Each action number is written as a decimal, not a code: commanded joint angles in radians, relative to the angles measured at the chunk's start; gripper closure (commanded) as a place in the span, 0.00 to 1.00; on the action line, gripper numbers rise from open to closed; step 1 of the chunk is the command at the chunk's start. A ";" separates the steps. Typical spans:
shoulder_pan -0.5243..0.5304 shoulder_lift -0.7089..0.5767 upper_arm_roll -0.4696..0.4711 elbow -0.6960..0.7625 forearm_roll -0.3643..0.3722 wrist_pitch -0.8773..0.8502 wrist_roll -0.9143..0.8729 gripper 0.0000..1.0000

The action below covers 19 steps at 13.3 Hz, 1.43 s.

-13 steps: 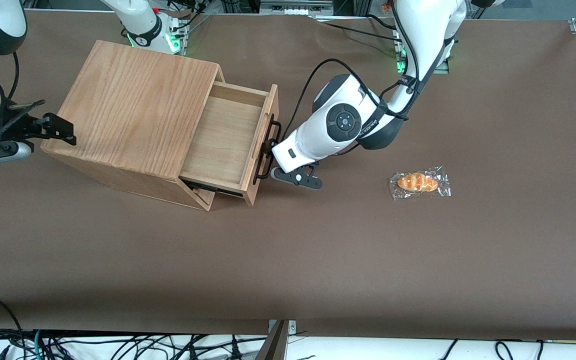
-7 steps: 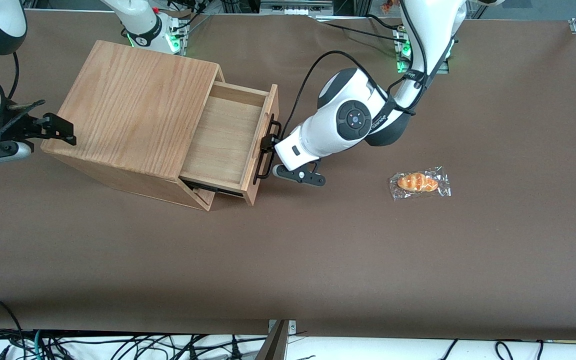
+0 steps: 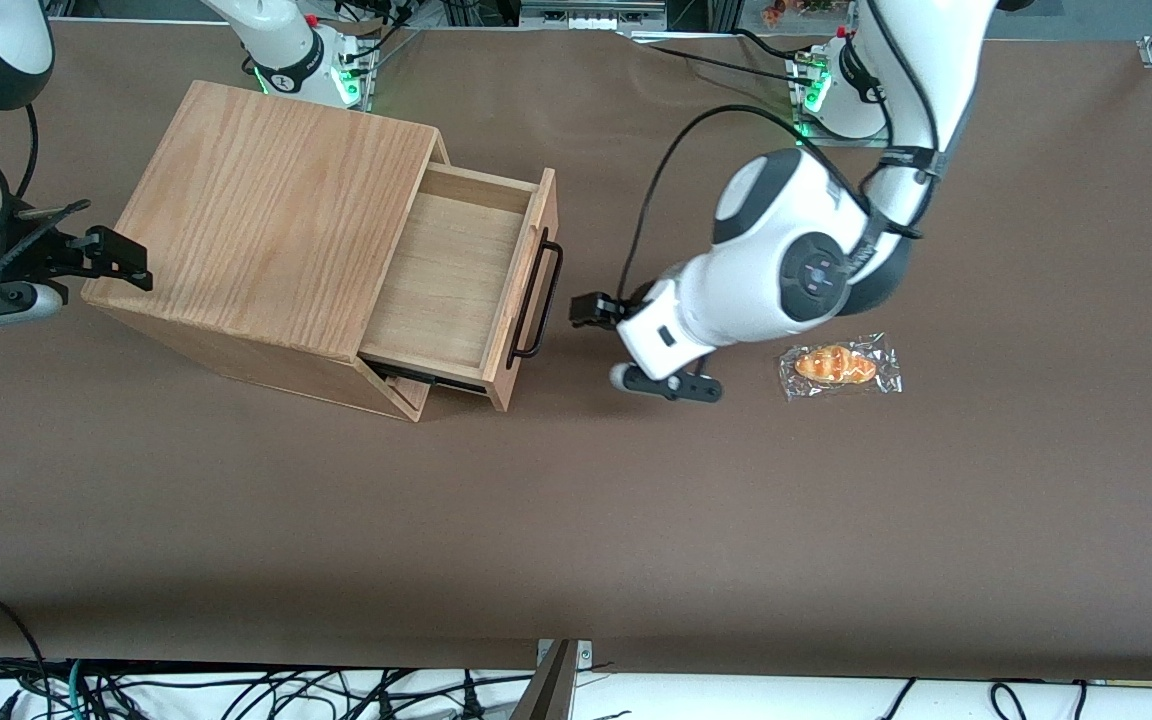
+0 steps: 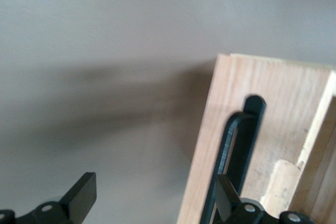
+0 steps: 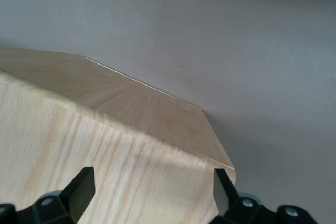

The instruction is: Open top drawer with left arm

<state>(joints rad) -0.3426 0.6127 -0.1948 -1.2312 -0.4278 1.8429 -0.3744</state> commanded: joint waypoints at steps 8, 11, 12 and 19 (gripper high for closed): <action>0.304 0.027 0.000 -0.028 0.334 -0.160 0.228 0.00; 0.391 0.027 0.002 -0.045 0.383 -0.163 0.392 0.00; 0.402 0.025 0.002 -0.053 0.411 -0.165 0.417 0.00; 0.398 -0.299 0.114 -0.411 0.520 0.010 0.534 0.00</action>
<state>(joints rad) 0.0664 0.5334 -0.1167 -1.3931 0.0761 1.7615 0.1116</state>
